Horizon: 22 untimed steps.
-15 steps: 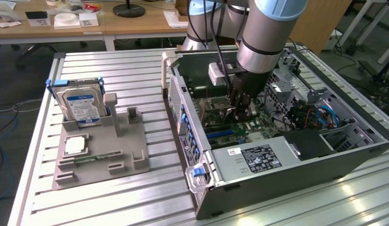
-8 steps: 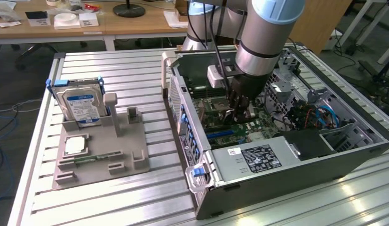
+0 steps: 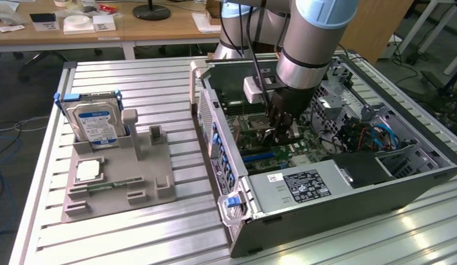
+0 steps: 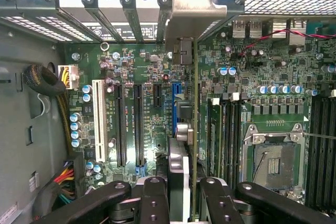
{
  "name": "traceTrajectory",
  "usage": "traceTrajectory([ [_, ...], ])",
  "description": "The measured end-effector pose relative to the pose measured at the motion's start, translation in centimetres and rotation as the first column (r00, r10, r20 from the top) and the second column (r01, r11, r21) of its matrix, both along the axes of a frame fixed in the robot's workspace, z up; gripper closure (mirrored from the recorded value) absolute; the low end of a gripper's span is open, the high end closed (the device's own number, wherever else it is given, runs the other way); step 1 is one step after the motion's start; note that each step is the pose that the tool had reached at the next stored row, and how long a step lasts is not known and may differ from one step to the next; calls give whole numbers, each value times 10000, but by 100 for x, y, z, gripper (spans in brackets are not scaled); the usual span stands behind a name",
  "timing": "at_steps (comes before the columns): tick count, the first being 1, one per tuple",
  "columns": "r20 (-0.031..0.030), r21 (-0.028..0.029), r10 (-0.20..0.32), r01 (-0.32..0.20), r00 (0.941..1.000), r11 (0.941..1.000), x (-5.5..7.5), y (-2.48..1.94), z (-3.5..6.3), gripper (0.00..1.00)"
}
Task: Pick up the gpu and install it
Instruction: 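Insert the gpu into the slot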
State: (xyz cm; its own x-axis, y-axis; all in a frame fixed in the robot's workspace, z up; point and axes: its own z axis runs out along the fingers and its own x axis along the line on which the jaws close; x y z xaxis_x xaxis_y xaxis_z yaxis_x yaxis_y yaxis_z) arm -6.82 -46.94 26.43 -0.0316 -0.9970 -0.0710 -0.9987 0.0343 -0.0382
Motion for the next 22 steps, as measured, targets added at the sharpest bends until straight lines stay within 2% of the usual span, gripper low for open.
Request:
traceTrajectory([
  [5,0,0,7,-7,10000,10000,0,-1,-2,72],
  [12,-2,0,201,-201,9998,9998,-1,-1,-56,72],
  [22,-3,-1,76,-76,10000,10000,-24,0,-107,72],
])
